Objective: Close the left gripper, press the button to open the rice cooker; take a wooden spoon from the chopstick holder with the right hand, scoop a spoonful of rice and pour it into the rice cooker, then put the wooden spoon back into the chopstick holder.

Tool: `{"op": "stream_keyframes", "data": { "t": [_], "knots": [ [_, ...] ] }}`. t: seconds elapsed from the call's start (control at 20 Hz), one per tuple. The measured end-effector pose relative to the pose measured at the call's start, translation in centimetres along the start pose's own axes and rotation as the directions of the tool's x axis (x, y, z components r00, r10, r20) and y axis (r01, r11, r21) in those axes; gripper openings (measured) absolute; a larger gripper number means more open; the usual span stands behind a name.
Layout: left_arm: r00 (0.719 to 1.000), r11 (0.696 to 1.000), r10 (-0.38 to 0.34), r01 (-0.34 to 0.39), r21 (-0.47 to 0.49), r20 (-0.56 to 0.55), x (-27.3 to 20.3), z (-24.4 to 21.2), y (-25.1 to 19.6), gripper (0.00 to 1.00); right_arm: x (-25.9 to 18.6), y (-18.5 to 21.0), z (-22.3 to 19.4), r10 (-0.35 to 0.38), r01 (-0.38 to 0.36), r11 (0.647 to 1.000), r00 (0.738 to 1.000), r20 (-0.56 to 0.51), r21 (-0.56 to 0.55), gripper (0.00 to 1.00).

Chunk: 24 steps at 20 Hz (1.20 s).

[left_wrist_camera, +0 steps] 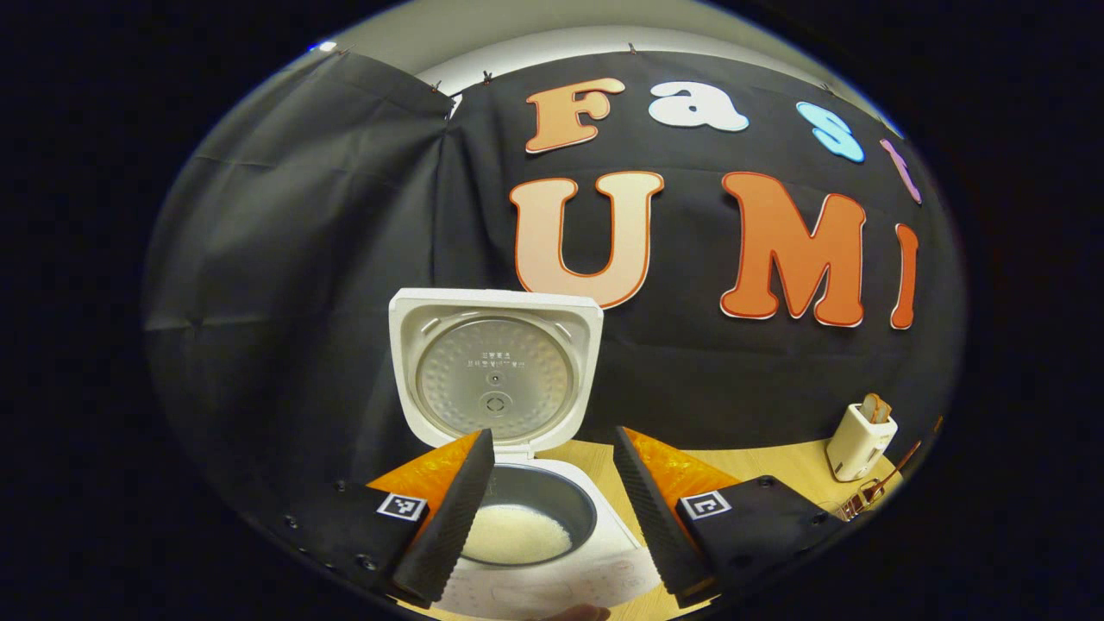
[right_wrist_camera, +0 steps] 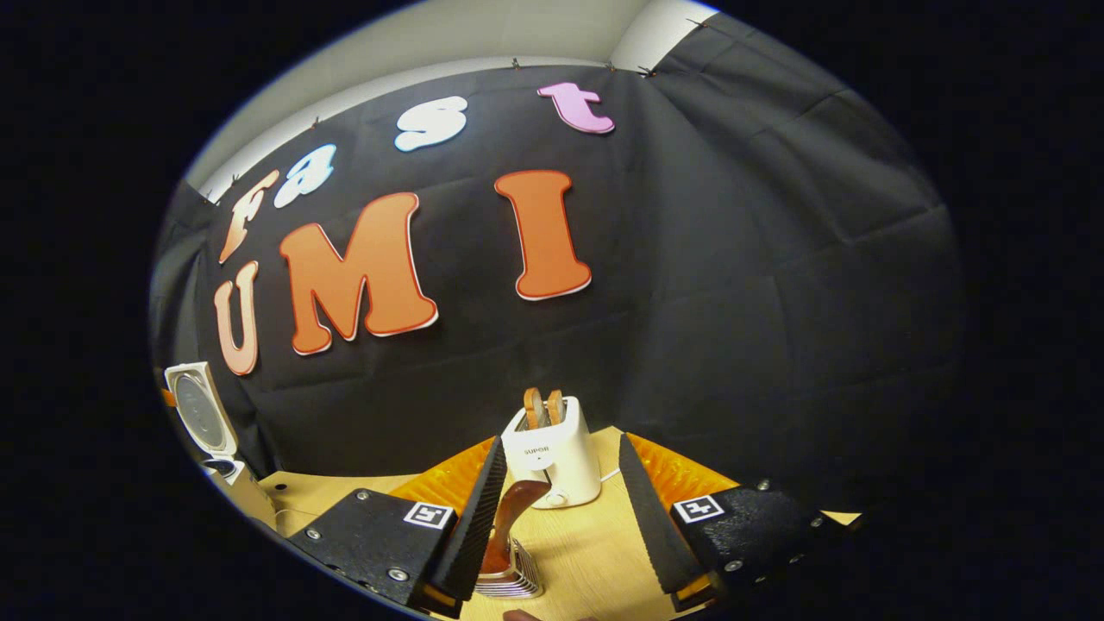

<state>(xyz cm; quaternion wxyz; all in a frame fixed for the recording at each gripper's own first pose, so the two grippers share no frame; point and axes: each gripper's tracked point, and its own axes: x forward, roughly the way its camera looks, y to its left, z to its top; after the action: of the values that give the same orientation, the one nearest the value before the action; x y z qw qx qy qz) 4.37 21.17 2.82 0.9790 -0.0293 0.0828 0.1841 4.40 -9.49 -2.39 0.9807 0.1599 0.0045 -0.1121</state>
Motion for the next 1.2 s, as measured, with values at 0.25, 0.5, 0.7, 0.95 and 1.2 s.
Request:
{"op": "stream_keyframes", "data": {
  "t": [0.25,0.5,0.7,0.95,1.2],
  "knots": [
    [1.0,0.999,0.019,-0.019,-0.039,-0.023,2.1,3.4,0.8,0.91,-2.6,-0.4,3.4,-0.004,0.008,0.999,0.996,0.086,-0.047,0.78],
    [0.997,0.997,0.073,-0.073,0.024,-0.008,4.7,7.4,1.8,0.9,-4.5,-0.7,5.5,0.009,0.007,0.994,0.99,0.139,-0.11,0.78],
    [0.996,0.996,0.089,-0.089,0.002,-0.003,7.4,10.9,2.1,0.91,-5.2,-0.9,6.8,0.002,0.025,0.987,0.987,0.163,-0.159,0.78],
    [0.995,0.995,0.096,-0.097,-0.037,-0.009,11.6,14.6,2.8,0.9,-6.1,-0.4,7.9,0.028,0.008,0.977,0.986,0.166,-0.213,0.82],
    [0.986,0.989,0.148,-0.148,-0.003,-0.081,15.9,13.6,4.1,0.9,-6.8,-0.1,8.3,0.056,-0.019,0.979,0.983,0.176,-0.205,0.92]
  ]
}}
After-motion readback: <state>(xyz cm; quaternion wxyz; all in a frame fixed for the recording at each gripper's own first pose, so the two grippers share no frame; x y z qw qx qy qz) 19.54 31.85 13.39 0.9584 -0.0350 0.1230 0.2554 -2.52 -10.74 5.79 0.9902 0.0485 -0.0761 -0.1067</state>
